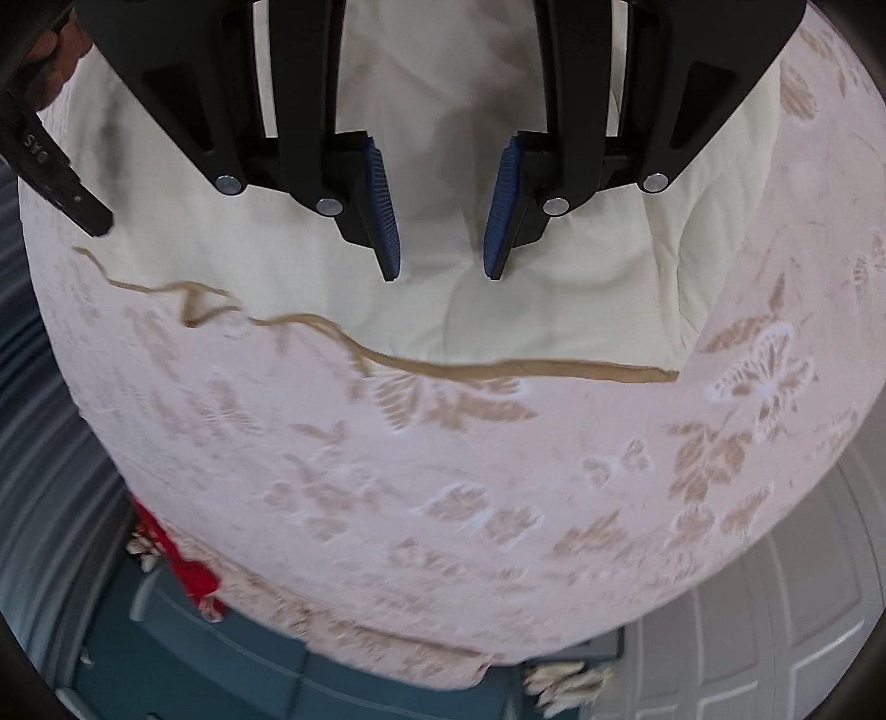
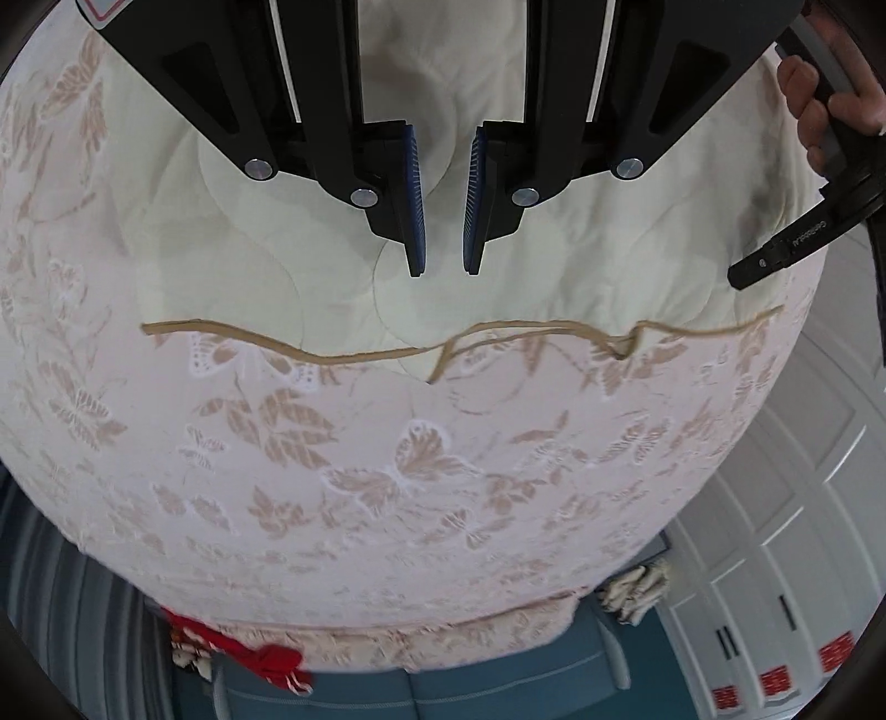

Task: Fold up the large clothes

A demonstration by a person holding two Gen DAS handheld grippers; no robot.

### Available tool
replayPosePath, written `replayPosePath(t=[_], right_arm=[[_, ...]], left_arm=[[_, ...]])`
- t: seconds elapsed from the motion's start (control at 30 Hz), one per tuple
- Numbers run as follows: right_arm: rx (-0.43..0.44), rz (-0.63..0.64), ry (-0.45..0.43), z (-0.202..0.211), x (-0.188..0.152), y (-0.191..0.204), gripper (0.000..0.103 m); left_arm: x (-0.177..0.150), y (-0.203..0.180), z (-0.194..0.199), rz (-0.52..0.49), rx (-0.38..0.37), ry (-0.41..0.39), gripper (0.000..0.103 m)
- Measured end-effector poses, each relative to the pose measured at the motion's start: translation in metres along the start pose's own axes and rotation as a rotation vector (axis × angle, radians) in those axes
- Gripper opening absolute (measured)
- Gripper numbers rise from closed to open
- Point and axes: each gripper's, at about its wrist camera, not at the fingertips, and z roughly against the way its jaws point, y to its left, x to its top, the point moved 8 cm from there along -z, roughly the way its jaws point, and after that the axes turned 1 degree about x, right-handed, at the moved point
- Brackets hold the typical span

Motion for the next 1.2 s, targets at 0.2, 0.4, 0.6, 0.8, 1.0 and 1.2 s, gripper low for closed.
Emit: replayPosePath(t=[0.2,0.4,0.6,0.8,1.0,1.2], right_arm=[[-0.019,-0.007,0.062,-0.037,-0.010,-0.008,0.011],[-0.027,-0.003,0.070,-0.056,-0.019,-0.012,0.009],[-0.108,0.056,0.056,-0.046,-0.015,-0.003,0.010],[0.057,0.105,-0.011,0.005,-0.009,0.066,0.014],[0.080,0.147,0.101,-0.034,-0.039,0.107,0.014],[0.079,0.106,0.115,-0.057,-0.055,0.101,0.010]], left_arm=[[-0.007,0.014,-0.027,0.022,0.019,0.026,0.030],[-0.014,0.018,-0.039,0.017,0.020,0.015,0.030],[-0.014,0.022,-0.034,0.032,0.003,-0.004,0.030],[-0.029,0.073,0.063,0.199,-0.051,-0.143,0.059],[-0.086,0.137,0.092,0.397,-0.053,-0.073,0.067],[-0.115,0.149,0.080,0.486,-0.135,-0.042,0.084]])
